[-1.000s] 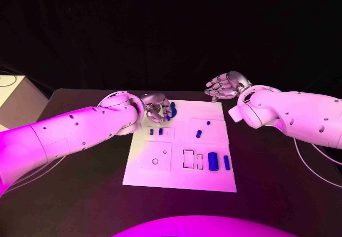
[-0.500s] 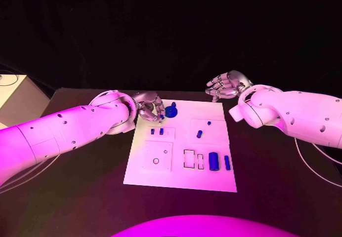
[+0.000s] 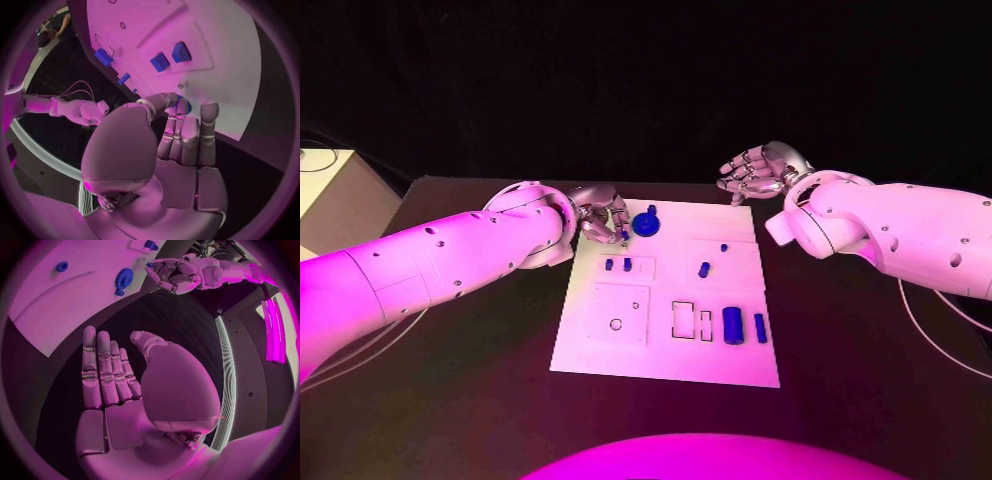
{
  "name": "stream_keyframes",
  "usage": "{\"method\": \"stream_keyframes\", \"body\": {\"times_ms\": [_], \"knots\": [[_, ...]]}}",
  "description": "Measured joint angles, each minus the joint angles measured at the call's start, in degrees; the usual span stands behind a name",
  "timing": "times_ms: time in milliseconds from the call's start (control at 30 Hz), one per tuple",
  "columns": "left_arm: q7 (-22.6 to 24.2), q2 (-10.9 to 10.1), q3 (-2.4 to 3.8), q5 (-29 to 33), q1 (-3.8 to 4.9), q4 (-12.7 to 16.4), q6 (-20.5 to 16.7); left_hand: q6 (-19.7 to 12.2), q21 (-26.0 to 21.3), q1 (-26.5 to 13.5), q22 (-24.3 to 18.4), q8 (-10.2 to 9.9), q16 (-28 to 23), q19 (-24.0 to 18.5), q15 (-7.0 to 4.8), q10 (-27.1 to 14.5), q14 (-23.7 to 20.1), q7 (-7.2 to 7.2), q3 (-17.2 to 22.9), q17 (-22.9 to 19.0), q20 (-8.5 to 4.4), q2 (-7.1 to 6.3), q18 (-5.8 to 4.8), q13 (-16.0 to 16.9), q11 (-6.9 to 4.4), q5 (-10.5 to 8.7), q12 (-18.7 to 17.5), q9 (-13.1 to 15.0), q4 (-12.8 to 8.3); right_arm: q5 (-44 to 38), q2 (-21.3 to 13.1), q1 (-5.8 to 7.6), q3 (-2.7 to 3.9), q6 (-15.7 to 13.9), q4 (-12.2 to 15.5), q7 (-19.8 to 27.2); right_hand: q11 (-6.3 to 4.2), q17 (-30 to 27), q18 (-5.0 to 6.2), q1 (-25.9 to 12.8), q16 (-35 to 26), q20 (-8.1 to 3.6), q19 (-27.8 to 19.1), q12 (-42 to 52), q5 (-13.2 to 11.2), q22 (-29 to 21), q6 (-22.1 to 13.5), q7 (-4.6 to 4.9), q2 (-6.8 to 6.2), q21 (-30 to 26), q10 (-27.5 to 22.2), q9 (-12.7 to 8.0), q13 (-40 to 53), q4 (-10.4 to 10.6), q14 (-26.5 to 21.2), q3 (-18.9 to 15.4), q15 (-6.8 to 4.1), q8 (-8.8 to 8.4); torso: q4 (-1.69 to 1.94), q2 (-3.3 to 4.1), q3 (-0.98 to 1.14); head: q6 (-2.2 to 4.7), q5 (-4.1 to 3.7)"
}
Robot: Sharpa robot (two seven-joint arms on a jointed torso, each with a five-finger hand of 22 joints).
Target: Assemble the parts on the task board
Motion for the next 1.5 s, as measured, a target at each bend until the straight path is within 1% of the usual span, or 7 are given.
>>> {"method": "stream_keyframes", "body": {"times_ms": [367, 467, 533, 767, 1033, 1200, 1500], "knots": [[-0.45, 0.25, -0.16, -0.7, -0.06, -0.49, 0.86, 0.0, 0.0, 0.0, 0.05, 0.0, 0.0, 0.0, 0.0, 0.0, 0.0, 0.0, 0.0, -0.34, 0.0, 0.0, 0.0, 0.0, 0.0, 0.0, 0.0, 0.12, 0.0, 0.0, -0.02, 0.0, 0.0, 0.0, -0.01, 0.0, 0.0, -0.08, 0.0, 0.0, 0.0, 0.0, 0.0, 0.0, 0.0, -0.11, 0.0, 0.0, 0.0, 0.0, 0.0, -0.07, -0.14, 0.0, 0.0, 0.0, 0.0, 0.0, 0.03, -0.03, 0.0, -0.29, -0.02], [-0.56, 0.17, -0.17, -0.82, -0.07, -0.41, 1.18, 0.2, 0.0, 0.0, 0.17, -0.01, 0.0, 0.0, 0.0, 0.42, 0.0, -0.21, 0.0, -0.4, 0.0, -0.01, 0.0, -0.02, 0.0, 0.0, -0.01, 0.12, 0.0, 0.0, -0.03, 0.0, 0.0, 0.0, -0.03, 0.0, 0.0, -0.08, 0.0, 0.0, 0.0, 0.0, 0.0, 0.0, 0.0, -0.11, 0.0, 0.0, 0.0, 0.0, 0.0, -0.06, -0.14, 0.0, 0.0, 0.0, 0.0, 0.0, 0.03, -0.05, 0.01, -0.3, -0.05], [-0.62, 0.17, -0.17, -0.87, -0.08, -0.37, 1.39, 0.32, 0.0, 0.0, 0.17, -0.01, 0.0, 0.0, 0.0, 0.42, 0.0, -0.11, -0.31, -0.46, 0.0, -0.01, 0.0, -0.02, -0.01, 0.0, -0.27, 0.12, 0.01, 0.0, -0.03, 0.0, 0.0, 0.0, -0.03, 0.0, 0.0, -0.08, 0.0, 0.0, 0.0, 0.0, 0.0, 0.0, 0.0, -0.11, 0.0, 0.0, 0.0, 0.0, 0.0, -0.07, -0.14, 0.0, 0.0, 0.0, 0.0, 0.0, 0.03, -0.05, -0.03, -0.27, -0.12], [-0.75, 0.41, -0.19, -0.98, -0.13, -0.37, 1.98, 0.44, 0.0, 0.0, 0.17, -0.22, 0.0, 0.0, 0.0, 0.42, 0.0, -0.04, -0.31, -0.46, 0.0, -0.01, 0.0, -0.02, -0.01, 0.0, -0.27, 0.24, 0.01, 0.0, 0.0, -0.01, 0.01, 0.0, -0.03, 0.0, 0.0, -0.07, 0.0, 0.0, 0.0, 0.0, 0.0, 0.0, 0.0, -0.11, 0.0, 0.0, 0.0, 0.0, 0.0, -0.06, -0.13, 0.0, 0.0, 0.0, 0.0, 0.0, 0.01, -0.05, -0.06, -0.23, -0.09], [-0.92, 0.68, -0.24, -1.08, -0.24, -0.78, 2.5, 0.43, 0.0, -0.24, 0.29, -0.31, 0.0, 0.0, 0.0, 0.42, 0.0, -0.04, -0.31, -0.58, 0.0, 0.23, 0.01, -0.02, 0.0, 0.0, -0.27, 0.24, 0.01, 0.0, -0.02, -0.01, 0.0, 0.0, -0.03, 0.01, 0.0, -0.07, 0.0, 0.0, 0.0, 0.0, 0.0, 0.0, 0.0, -0.1, 0.0, 0.0, 0.0, 0.0, 0.0, -0.06, -0.13, 0.0, 0.0, 0.0, 0.0, 0.0, 0.01, -0.03, -0.07, -0.4, -0.05], [-0.96, 0.73, -0.24, -1.15, -0.25, -0.91, 2.65, 0.42, 0.0, -0.24, 0.29, -0.31, 0.0, 0.0, 0.0, 0.62, 0.0, -0.03, -0.31, -0.58, 0.0, 0.23, 0.01, -0.02, -0.2, 0.0, -0.27, 0.24, 0.01, 0.0, -0.05, -0.02, 0.0, 0.0, -0.03, 0.01, 0.0, -0.07, 0.0, 0.0, 0.0, 0.0, 0.0, 0.0, 0.0, -0.1, 0.0, 0.0, 0.0, 0.0, 0.0, -0.06, -0.13, 0.0, 0.0, 0.0, 0.0, 0.0, 0.03, -0.03, -0.07, -0.44, -0.05], [-1.11, 0.6, -0.23, -1.17, -0.26, -1.04, 2.7, 0.6, 0.0, -0.24, 0.28, -0.33, 0.0, 0.0, 0.0, 0.62, 0.0, -0.22, -0.31, -0.58, 0.0, 0.22, 0.0, -0.02, -0.2, 0.0, -0.27, 0.26, 0.01, 0.0, -0.08, -0.02, 0.0, 0.0, -0.02, 0.01, 0.0, -0.07, 0.0, 0.0, 0.0, 0.0, 0.0, 0.0, 0.0, -0.1, 0.0, 0.0, 0.0, 0.0, 0.0, -0.06, -0.12, 0.0, 0.0, 0.0, 0.0, 0.0, 0.02, -0.05, -0.07, -0.51, -0.06]]}}
